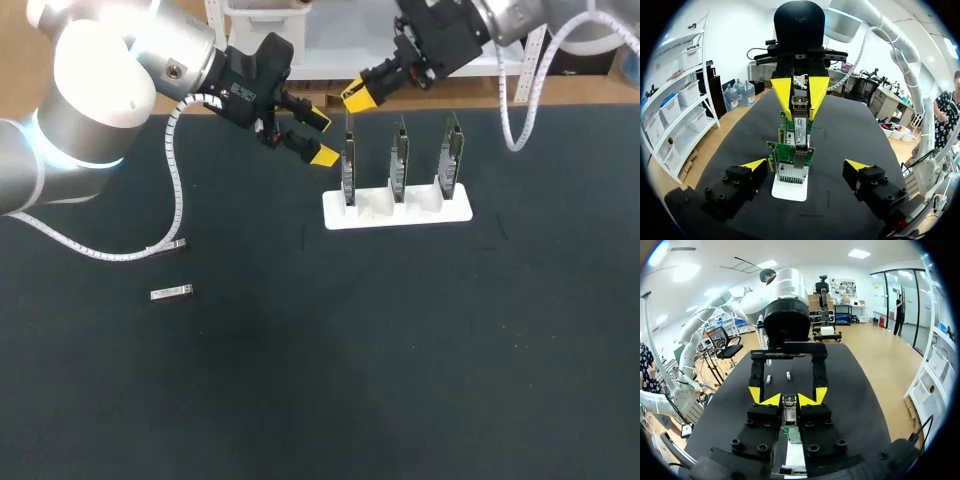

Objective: Pick up the optical module with the left hand, and insert it into the network port with the right hand.

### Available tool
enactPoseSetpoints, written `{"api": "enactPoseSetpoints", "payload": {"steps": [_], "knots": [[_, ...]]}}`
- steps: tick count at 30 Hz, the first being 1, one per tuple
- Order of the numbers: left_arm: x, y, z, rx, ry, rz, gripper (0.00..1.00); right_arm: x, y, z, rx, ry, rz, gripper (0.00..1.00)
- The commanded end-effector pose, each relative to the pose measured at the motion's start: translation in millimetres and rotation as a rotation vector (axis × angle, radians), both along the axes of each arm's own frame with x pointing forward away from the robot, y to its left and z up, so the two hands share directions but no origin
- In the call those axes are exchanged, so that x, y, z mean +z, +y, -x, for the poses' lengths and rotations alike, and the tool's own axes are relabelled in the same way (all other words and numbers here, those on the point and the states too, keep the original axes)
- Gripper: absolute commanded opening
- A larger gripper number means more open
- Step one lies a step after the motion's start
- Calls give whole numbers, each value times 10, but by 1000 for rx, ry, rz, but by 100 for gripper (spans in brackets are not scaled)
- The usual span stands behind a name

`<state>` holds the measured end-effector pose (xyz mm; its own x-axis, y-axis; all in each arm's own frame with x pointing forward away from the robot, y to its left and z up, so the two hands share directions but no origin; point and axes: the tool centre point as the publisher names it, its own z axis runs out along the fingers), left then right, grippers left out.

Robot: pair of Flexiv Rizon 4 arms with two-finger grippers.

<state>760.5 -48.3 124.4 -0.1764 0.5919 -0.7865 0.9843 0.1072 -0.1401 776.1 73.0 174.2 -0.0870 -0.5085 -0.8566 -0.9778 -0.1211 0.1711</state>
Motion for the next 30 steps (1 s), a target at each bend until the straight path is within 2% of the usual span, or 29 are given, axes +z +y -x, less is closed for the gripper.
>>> {"api": "enactPoseSetpoints", "payload": {"steps": [1, 30], "knots": [[8, 0, 8, 3, 0, -4, 100, -9, -33, 47, -8, -4, -2, 0], [8, 0, 8, 3, 0, -4, 100, -43, 1, 100, -11, -2, -9, 0]]}}
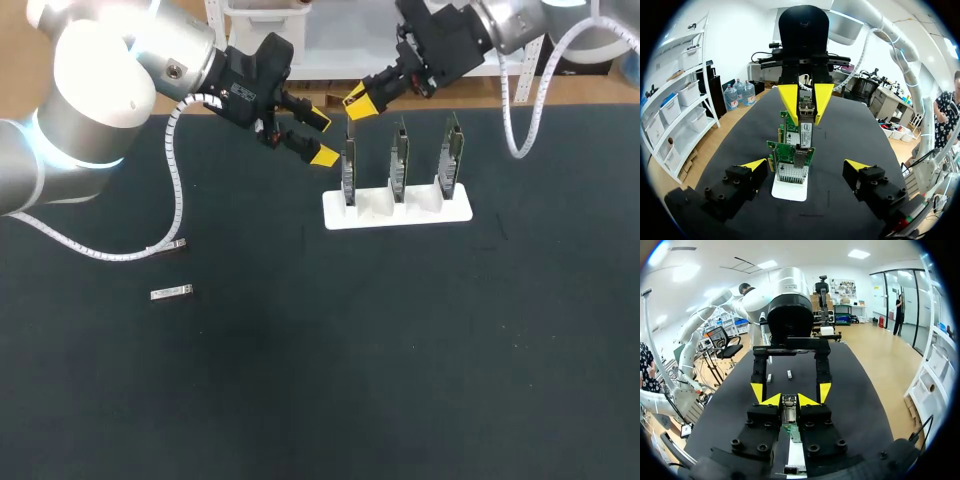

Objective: Pick up the optical module with the left hand, and insert it into the network port with the right hand.

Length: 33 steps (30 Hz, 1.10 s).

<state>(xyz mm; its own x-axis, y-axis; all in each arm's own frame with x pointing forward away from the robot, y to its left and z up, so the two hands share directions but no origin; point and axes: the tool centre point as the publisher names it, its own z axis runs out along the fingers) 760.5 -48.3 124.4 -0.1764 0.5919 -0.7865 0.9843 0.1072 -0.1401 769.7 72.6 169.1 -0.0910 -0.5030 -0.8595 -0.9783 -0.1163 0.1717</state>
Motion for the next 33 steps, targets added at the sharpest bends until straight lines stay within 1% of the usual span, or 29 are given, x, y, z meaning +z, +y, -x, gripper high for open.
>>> {"api": "enactPoseSetpoints", "payload": {"steps": [1, 16, 33], "knots": [[8, 0, 8, 3, 0, -4, 100, 12, 8, 38, -5, -3, -4, 0], [8, 0, 8, 3, 0, -4, 100, -28, 24, 43, 3, -29, 3, 0], [8, 0, 8, 3, 0, -4, 100, -14, 36, 6, 2, -65, -1, 0]]}}
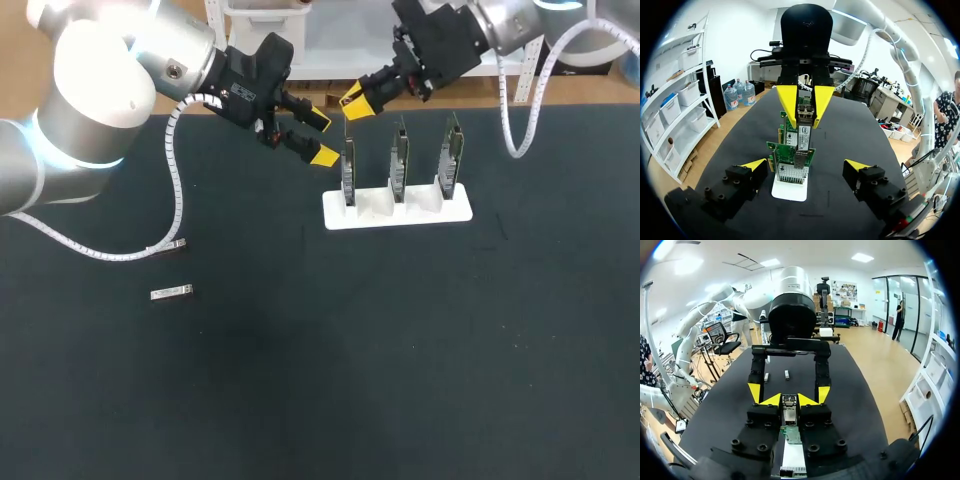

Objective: Pick up the optical module with the left hand, and insert it into the network port with the right hand.

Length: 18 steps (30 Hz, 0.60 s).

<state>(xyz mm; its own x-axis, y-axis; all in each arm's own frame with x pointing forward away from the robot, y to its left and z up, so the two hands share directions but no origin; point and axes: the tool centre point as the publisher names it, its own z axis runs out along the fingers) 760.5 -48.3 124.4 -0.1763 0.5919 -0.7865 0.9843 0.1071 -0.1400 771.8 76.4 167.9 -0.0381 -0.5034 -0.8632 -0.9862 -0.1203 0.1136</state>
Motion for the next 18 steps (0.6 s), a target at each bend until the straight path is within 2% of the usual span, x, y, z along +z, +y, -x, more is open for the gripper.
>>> {"api": "enactPoseSetpoints", "payload": {"steps": [1, 18], "knots": [[8, 0, 8, 3, 0, -4, 100, -2, -2, 27, 0, -8, -1, 0], [8, 0, 8, 3, 0, -4, 100, -16, -39, -14, 32, -13, 1, 0]]}}
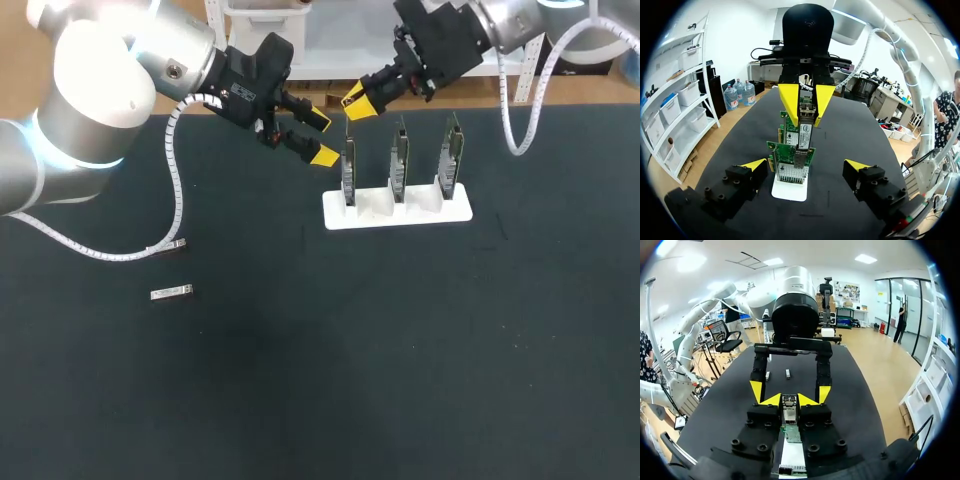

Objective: Pick up the optical module with the left hand, and insert it into the network port with the right hand.

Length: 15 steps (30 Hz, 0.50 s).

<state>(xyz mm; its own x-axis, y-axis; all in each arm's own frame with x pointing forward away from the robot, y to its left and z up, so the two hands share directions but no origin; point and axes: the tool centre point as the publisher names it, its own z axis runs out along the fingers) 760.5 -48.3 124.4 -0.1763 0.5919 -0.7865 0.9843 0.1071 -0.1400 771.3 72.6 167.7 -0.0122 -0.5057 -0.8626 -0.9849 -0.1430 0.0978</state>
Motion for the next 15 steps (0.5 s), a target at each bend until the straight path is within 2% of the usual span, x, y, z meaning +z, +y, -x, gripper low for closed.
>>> {"api": "enactPoseSetpoints", "payload": {"steps": [1, 15], "knots": [[8, 0, 8, 3, 0, -4, 100, -15, -2, -17, 11, 3, -1, 0], [8, 0, 8, 3, 0, -4, 100, -37, 34, -10, 23, -5, -3, 0]]}}
